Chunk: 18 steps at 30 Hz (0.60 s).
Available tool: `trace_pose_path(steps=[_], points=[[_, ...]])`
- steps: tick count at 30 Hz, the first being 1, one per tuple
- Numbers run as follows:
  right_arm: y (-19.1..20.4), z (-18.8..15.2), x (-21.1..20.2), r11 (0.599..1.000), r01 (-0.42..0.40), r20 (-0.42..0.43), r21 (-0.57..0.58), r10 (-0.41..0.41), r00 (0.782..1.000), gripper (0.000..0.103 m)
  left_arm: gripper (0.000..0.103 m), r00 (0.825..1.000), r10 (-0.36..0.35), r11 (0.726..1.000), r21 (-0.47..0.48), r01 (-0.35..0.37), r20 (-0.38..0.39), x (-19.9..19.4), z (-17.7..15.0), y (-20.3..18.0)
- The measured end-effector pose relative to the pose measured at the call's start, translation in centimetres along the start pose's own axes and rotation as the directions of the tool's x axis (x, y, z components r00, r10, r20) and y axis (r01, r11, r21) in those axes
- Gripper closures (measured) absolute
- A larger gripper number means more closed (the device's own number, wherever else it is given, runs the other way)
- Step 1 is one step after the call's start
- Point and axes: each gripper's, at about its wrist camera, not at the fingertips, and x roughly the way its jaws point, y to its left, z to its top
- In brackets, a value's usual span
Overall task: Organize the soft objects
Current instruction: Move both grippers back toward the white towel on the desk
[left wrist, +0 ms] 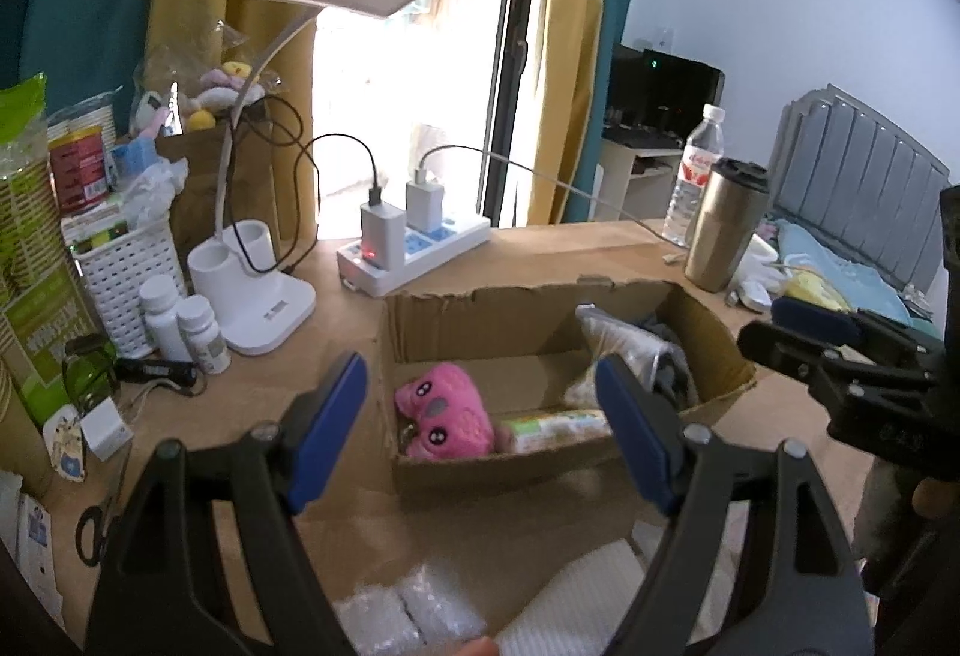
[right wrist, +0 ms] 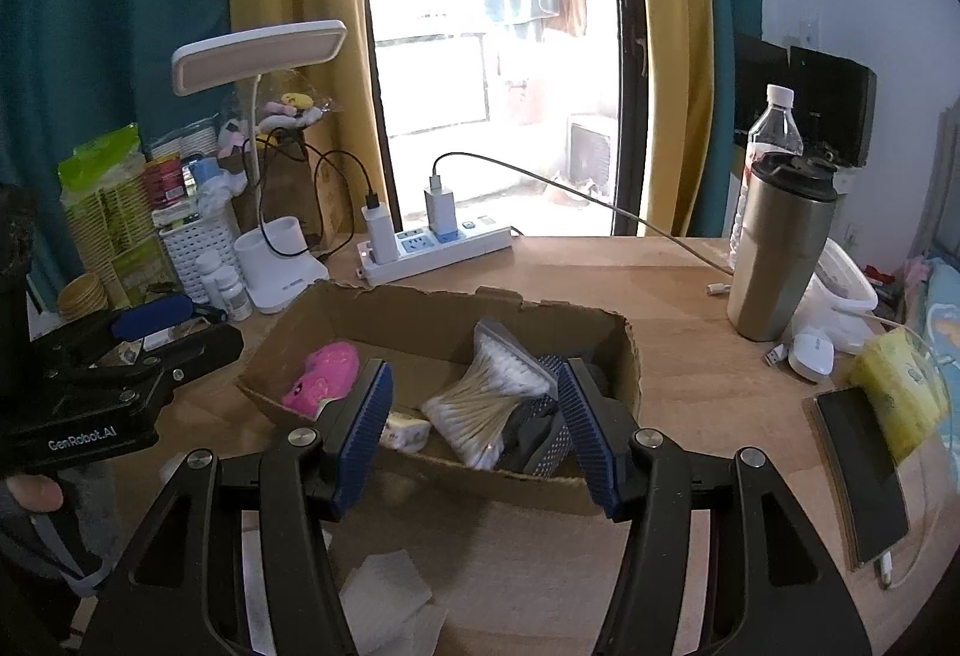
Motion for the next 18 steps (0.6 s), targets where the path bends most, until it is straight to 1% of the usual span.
trace_pose_path(steps=[11, 18], points=[[1.5, -1.3, -1.7, 1.000, -0.002, -0.004, -0.014, 0.002, 1.000, 0.042, 0.023, 1.000, -0.014, 1.000, -0.004, 0.014, 0.010, -2.4, -1.5, -0.2], [2.5, -2.3, -2.2, 1.000, -0.002, -0.015, -0.018, 0.002, 1.000, 0.042, 0.023, 1.000, -0.026, 1.000, 0.006, 0.026, 0.002, -3.2, -2.6, -0.3]])
